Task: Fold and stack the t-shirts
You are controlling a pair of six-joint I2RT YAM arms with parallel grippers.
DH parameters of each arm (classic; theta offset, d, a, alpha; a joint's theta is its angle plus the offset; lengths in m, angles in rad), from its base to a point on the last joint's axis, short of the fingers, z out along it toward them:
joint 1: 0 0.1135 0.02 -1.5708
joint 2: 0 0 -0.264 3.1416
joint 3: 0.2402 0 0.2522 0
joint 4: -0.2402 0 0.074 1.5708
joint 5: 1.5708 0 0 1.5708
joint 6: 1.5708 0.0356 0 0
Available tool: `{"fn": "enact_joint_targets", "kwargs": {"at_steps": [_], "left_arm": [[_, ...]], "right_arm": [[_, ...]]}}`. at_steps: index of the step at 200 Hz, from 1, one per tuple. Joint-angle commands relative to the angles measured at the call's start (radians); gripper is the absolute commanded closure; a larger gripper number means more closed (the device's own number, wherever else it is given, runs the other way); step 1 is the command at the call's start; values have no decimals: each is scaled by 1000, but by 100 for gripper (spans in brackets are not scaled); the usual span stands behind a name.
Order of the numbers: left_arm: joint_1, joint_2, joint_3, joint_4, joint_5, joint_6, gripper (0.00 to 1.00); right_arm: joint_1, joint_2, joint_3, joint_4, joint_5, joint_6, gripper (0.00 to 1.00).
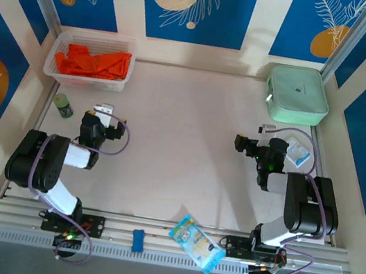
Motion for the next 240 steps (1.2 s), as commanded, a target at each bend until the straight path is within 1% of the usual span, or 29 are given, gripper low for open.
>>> {"fn": "enact_joint_targets", "kwargs": {"at_steps": [1, 170, 176, 184, 195, 212, 223, 230, 240], "left_arm": [[9, -7, 8, 1, 18, -8, 1], [9, -9, 9, -2, 21, -10, 1], [9, -9, 7, 3, 16, -9, 1], [7, -24, 7, -5, -20, -15, 1], [3, -105, 22, -102, -58, -22, 0], [-2, -266, 83, -324, -114, -45, 1], [-2, -369, 131, -448, -164, -108, 1], [-2, -420, 187, -572, -205, -153, 0], [-1, -455, 306, -807, -299, -243, 1]], "right_arm": [[-4, -6, 8, 8, -5, 9, 1], [-4, -8, 6, 9, -7, 10, 1], [-4, -10, 4, 13, -6, 9, 1], [-1, -27, 7, -2, 1, 8, 1], [16, -86, 31, -80, 27, -5, 1], [64, -202, 134, -362, 129, -13, 0], [99, -266, 192, -497, 182, -17, 1], [121, -301, 235, -590, 226, -1, 1], [138, -330, 312, -764, 271, 56, 1]]}}
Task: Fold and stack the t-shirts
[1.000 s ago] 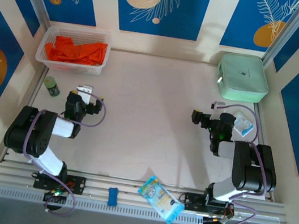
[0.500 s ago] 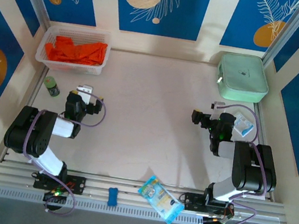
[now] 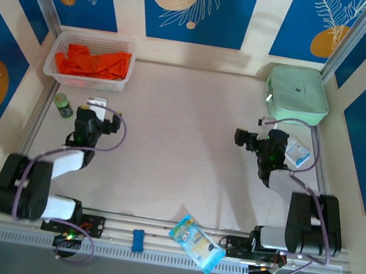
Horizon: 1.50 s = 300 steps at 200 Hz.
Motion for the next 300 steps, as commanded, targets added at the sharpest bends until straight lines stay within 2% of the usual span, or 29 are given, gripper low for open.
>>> {"fn": "enact_joint_targets", "kwargs": {"at_steps": [1, 16, 36, 53, 75, 94, 120, 150, 185, 201, 231, 257, 290, 300], "left_arm": [[0, -126, 219, -453, -199, -183, 0], [4, -114, 398, -756, -296, -326, 1], [8, -55, 578, -961, -219, -395, 0], [11, 21, 725, -1072, -197, -387, 0], [47, 163, 909, -1139, -162, -347, 0], [99, 317, 1069, -1163, -23, -312, 0], [146, 530, 1271, -1168, 100, -286, 4], [190, 779, 1529, -1192, 219, -258, 5], [225, 1113, 1926, -1334, 347, -256, 8], [229, 1229, 2068, -1378, 353, -259, 9], [235, 1311, 2101, -1335, 301, -258, 9], [236, 1351, 2099, -1317, 320, -255, 10], [235, 1356, 2070, -1289, 346, -263, 19], [236, 1350, 2059, -1278, 338, -259, 25]], "right_arm": [[45, -112, 162, -391, 150, 61, 1], [49, -120, 293, -616, 182, 171, 2], [69, -103, 398, -775, 154, 194, 3], [94, -81, 461, -853, 160, 194, 2], [102, -52, 515, -915, 131, 208, 2], [103, -34, 530, -932, 103, 218, 2], [108, -16, 538, -943, 88, 213, 2], [103, 18, 547, -975, 117, 213, 10], [103, 60, 540, -986, 127, 203, 14], [102, 78, 537, -981, 134, 199, 14], [101, 123, 553, -983, 132, 192, 15], [104, 163, 573, -987, 128, 196, 16], [116, 203, 595, -990, 116, 210, 22], [123, 215, 604, -997, 114, 213, 25]]}}
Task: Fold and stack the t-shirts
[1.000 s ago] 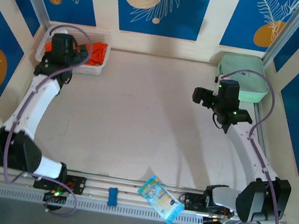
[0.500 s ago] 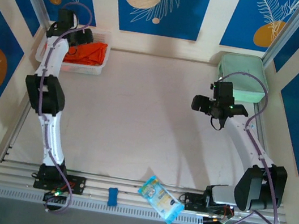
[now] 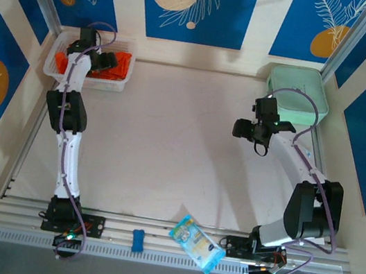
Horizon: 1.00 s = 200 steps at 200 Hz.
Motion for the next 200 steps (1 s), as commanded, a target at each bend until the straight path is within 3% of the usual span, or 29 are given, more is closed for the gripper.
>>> {"fn": "enact_joint_targets", "kwargs": {"at_steps": [1, 29, 63, 95, 163, 200], "left_arm": [[13, -9, -1, 27, 22, 10, 25], [13, -29, -22, 42, 1, 32, 64], [12, -66, -34, 55, 39, 24, 100], [4, -149, -60, 62, 72, 7, 100], [-52, -503, -116, -41, 118, 0, 100], [-131, -735, -360, -60, 100, -43, 100]], "right_arm": [[17, 26, 47, -25, -17, 8, 25], [43, 41, 67, -46, -3, 2, 31], [62, 26, 77, -61, -13, 18, 34], [87, -12, 91, -92, 3, 25, 37], [91, -158, 47, -75, -57, 68, 37], [82, -209, 32, -70, -88, 94, 37]]}}
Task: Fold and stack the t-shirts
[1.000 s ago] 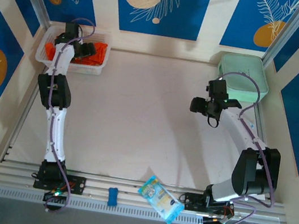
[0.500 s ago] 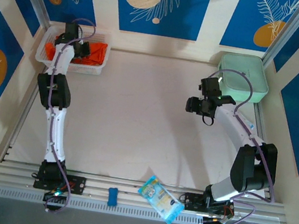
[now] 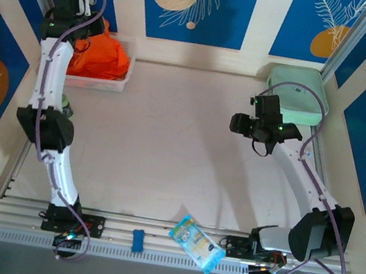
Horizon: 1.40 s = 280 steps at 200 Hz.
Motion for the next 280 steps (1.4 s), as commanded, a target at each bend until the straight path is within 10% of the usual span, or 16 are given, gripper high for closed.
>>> {"fn": "enact_joint_targets", "kwargs": {"at_steps": [1, 45, 139, 203, 280], "left_arm": [[-66, -123, -161, -56, 11, -39, 100], [-284, -379, -456, 14, -83, -64, 100], [-587, -540, -480, -78, -190, -50, 100], [-801, -467, -523, -43, -144, -76, 100], [-1072, -120, -769, 380, -100, -288, 100]], "right_arm": [[-5, -41, -21, -1, -50, 36, 37], [-32, -80, -26, 11, -100, 58, 37], [-73, -127, -72, 40, -161, 94, 37], [-112, -145, -78, 15, -150, 116, 37], [-224, -166, -97, -58, -141, 166, 37]]}}
